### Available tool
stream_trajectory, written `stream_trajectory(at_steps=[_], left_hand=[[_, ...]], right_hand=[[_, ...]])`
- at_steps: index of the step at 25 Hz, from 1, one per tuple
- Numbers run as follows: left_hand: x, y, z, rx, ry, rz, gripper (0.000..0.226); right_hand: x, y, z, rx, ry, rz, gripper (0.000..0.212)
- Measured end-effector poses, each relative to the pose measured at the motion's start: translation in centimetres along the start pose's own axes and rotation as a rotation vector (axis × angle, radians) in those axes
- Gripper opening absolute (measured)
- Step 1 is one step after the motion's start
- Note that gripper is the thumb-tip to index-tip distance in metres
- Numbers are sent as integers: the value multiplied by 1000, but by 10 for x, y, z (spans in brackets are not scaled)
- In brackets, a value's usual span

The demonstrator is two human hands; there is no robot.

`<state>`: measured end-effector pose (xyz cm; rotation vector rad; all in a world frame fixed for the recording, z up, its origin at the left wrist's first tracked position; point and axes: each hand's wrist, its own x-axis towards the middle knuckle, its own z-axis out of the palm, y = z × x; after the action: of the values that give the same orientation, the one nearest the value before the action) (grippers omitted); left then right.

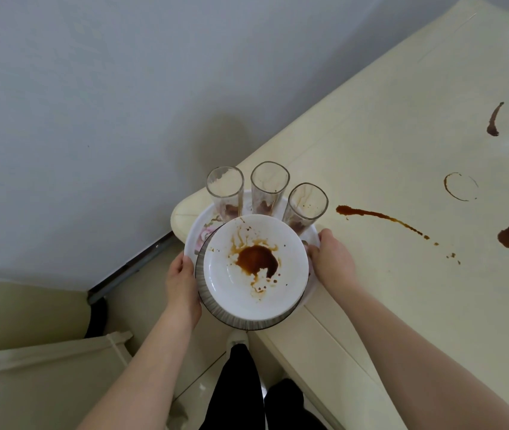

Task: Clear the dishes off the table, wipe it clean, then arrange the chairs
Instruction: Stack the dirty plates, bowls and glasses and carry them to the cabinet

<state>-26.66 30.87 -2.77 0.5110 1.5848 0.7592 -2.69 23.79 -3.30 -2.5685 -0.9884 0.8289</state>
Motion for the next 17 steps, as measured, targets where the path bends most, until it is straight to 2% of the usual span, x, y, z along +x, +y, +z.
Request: stream_trajectory(at_steps=[4,17], left_hand=[[4,-2,3,-100,42,8,27],[-3,6,-12,-123,79,55,27]], right_hand=[[2,0,5,-68,32,-35,8],[-10,-5,13,20,72,-76,9]])
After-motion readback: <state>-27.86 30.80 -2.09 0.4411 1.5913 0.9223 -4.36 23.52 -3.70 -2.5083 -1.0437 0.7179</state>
